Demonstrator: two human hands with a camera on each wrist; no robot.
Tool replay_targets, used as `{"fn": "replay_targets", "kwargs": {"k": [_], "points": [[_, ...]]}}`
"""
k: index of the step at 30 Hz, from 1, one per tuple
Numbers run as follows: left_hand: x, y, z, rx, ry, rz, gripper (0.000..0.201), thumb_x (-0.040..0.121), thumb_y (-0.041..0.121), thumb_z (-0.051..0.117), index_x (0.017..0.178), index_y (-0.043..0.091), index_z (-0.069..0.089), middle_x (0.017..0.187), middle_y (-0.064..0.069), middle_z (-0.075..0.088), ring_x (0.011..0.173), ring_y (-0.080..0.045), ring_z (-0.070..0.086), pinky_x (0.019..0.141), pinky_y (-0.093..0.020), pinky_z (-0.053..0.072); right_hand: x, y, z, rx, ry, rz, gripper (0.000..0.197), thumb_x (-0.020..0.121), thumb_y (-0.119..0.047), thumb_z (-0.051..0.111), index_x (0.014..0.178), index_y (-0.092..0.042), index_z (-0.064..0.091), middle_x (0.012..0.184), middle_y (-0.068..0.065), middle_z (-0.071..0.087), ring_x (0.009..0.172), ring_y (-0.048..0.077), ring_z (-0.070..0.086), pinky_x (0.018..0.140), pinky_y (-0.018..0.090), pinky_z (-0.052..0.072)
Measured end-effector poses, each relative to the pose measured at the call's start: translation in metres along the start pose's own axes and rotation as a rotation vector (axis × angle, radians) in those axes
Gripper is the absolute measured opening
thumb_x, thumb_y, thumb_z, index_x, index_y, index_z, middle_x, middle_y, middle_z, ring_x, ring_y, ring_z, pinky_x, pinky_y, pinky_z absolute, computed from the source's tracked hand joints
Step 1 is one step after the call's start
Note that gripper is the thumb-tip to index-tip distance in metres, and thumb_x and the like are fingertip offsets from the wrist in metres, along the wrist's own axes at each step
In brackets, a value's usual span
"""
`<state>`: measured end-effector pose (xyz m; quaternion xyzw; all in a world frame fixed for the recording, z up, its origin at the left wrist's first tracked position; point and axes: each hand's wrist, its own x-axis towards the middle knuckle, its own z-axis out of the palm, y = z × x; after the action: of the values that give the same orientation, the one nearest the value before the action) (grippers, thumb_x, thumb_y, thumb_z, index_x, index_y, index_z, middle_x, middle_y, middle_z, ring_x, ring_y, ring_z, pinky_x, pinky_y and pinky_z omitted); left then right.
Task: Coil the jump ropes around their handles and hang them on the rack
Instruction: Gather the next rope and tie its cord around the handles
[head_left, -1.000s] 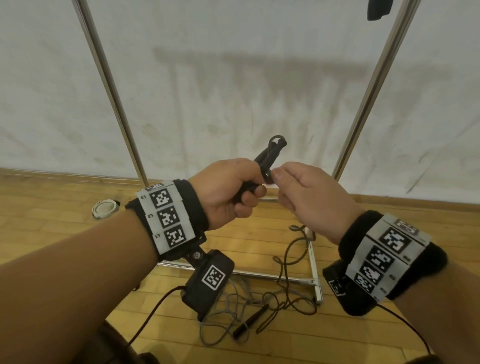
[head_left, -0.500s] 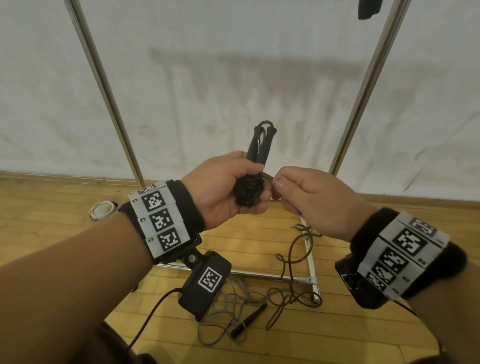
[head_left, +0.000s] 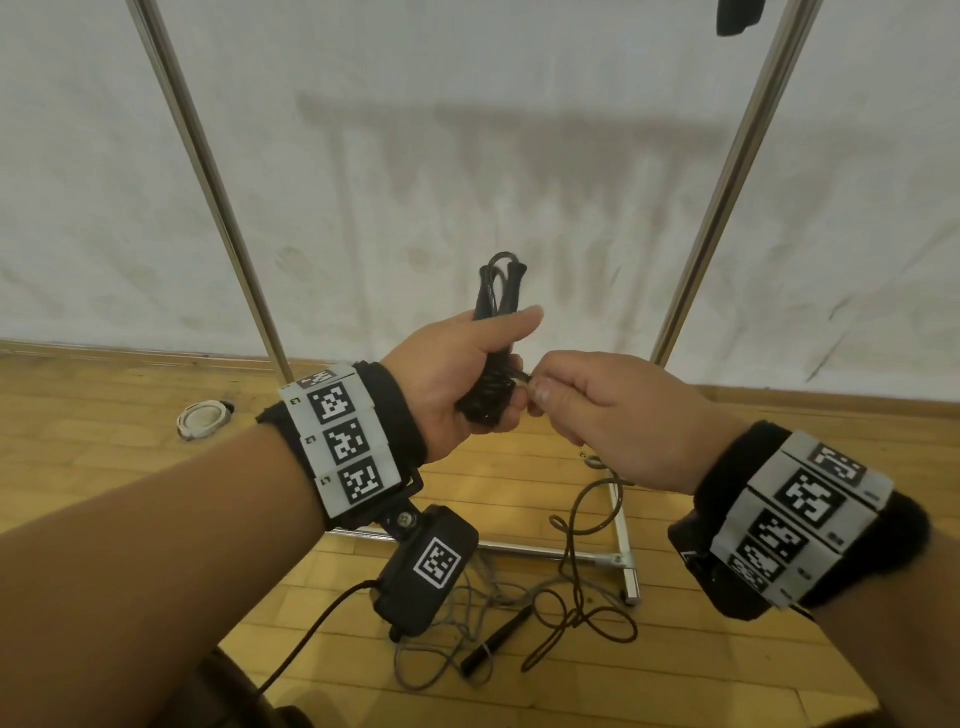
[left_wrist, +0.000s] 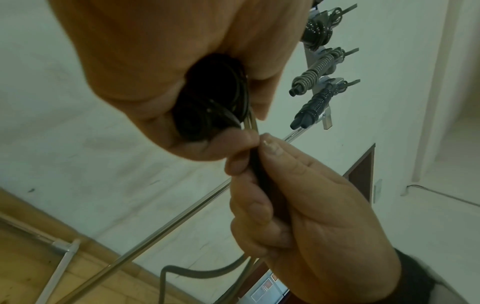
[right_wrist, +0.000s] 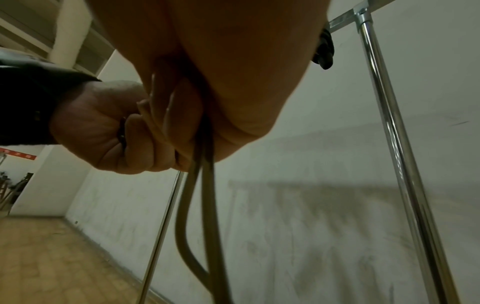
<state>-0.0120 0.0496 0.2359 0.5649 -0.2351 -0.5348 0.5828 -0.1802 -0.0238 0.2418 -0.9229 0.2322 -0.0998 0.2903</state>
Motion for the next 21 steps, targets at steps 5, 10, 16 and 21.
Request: {"fn": "replay_targets", "kwargs": {"k": [5, 10, 16, 21], "points": [[0.003, -0.001, 0.003, -0.121, 0.079, 0.03, 0.016, 0.103, 0.019, 0.068, 0.099, 0.011, 0.055, 0.08, -0.009, 0.057, 0.054, -0.021, 0.065, 0.052, -0.033, 0.06, 0.002, -0.003, 0.012, -0.024, 0.167, 0.09, 0.019, 0.093, -0.053, 0.06, 0.095, -0.034, 0.058, 0.078, -0.011, 0.062, 0.07, 0.006, 0.057, 0.06, 0.024, 0.042], [0.005, 0.0, 0.01, -0.291, 0.156, 0.122, 0.016, 0.103, 0.018, 0.068, 0.109, 0.008, 0.057, 0.083, -0.01, 0.059, 0.054, -0.023, 0.067, 0.054, -0.035, 0.06, 0.01, -0.01, 0.025, 0.299, 0.311, 0.206, 0.025, 0.09, -0.05, 0.069, 0.106, -0.034, 0.057, 0.075, -0.006, 0.072, 0.06, 0.005, 0.067, 0.049, 0.019, 0.049], [0.013, 0.001, 0.016, -0.386, 0.214, 0.243, 0.014, 0.103, 0.013, 0.066, 0.115, 0.008, 0.06, 0.082, -0.008, 0.062, 0.086, -0.028, 0.072, 0.073, -0.04, 0.062, 0.016, -0.017, 0.031, 0.717, 0.427, 0.298, 0.04, 0.093, -0.032, 0.073, 0.13, -0.033, 0.058, 0.086, 0.0, 0.077, 0.071, 0.018, 0.074, 0.052, 0.027, 0.055], [0.017, 0.001, 0.018, -0.428, 0.198, 0.267, 0.007, 0.105, 0.014, 0.064, 0.111, 0.012, 0.06, 0.078, -0.006, 0.061, 0.093, -0.029, 0.067, 0.087, -0.047, 0.061, 0.02, -0.022, 0.036, 0.934, 0.435, 0.356, 0.019, 0.097, -0.023, 0.069, 0.115, -0.018, 0.066, 0.085, 0.003, 0.078, 0.067, 0.014, 0.073, 0.044, 0.024, 0.048]]}}
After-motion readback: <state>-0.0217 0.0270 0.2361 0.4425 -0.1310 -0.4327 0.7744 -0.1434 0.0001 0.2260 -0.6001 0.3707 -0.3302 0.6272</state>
